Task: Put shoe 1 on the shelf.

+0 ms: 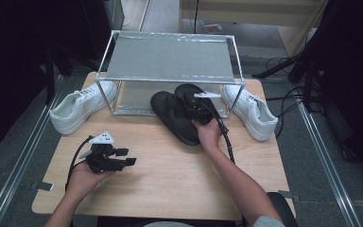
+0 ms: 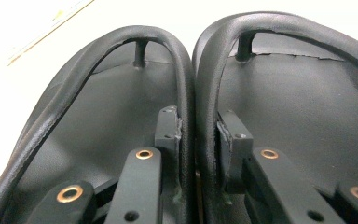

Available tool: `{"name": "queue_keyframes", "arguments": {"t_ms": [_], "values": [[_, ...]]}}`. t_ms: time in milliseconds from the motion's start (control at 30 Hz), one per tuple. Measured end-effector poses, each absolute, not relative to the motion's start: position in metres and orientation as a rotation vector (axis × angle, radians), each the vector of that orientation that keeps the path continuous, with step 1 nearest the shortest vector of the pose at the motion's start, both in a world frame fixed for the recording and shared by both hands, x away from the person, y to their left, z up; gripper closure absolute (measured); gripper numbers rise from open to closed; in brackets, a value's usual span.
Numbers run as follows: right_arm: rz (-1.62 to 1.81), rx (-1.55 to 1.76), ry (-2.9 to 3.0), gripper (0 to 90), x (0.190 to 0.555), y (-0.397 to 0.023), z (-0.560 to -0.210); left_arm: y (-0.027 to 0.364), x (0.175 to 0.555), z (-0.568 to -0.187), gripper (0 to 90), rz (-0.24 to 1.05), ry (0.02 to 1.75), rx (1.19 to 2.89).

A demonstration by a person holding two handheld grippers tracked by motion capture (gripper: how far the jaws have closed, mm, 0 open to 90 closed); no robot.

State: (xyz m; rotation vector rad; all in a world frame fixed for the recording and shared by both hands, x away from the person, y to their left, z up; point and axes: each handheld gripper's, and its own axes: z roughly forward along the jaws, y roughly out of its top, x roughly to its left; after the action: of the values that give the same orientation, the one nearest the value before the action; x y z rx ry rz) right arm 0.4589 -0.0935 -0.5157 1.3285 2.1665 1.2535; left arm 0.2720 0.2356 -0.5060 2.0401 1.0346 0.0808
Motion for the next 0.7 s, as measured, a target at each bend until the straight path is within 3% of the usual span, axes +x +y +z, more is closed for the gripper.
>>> {"name": "queue_keyframes", "arguments": {"t_ms": [300,700], "values": [[1.284,1.332,2.174,56.7,0.458,-0.095,-0.512,0.236,0.272,-0.506,42.2,0.072,1.037,2.041],[1.263,1.3,2.187,53.9,0.447,-0.102,-0.496,0.231,0.279,-0.504,42.5,0.055,1.017,2.055]]}}
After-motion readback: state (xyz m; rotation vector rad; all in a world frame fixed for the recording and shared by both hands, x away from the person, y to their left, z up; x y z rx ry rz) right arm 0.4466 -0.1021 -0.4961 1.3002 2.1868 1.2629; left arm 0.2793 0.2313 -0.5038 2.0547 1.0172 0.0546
